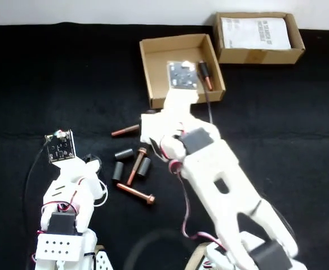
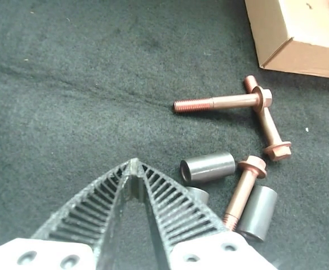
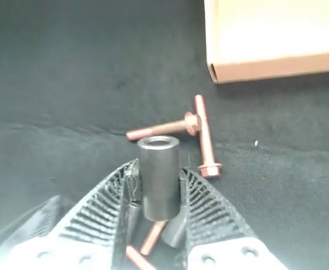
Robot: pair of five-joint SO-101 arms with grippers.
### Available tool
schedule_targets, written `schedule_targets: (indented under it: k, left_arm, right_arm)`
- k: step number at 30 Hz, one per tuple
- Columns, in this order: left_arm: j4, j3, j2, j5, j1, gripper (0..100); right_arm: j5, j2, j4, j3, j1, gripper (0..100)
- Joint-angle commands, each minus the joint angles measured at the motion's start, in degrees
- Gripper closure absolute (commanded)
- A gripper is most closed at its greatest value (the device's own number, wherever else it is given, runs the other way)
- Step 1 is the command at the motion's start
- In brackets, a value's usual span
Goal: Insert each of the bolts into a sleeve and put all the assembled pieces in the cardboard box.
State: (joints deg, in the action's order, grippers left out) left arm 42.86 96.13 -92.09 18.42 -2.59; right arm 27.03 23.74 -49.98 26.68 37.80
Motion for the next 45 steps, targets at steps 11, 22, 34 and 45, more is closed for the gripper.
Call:
schedule_targets:
  k: [11,22,34,45]
  left_arm:
    - [3.25,1.45,-1.01,-0.18,2.77,99]
    - [8.35,-0.84,-0.66,-9.85,8.31,99]
    - [27.69,-12.26,-0.40,-15.82,14.55,99]
    - [44.13,-51.65,34.95,-17.58,20.88,99]
  right_arm:
    - [-0.44,32.75,-3.65,-3.03,-17.27,99.1]
    - [-0.79,49.89,-3.74,8.22,-38.29,99.1]
    - [-3.78,69.32,-3.47,33.80,-44.62,99.1]
    - [-12.66,78.90,-3.38,48.92,-44.44,99.1]
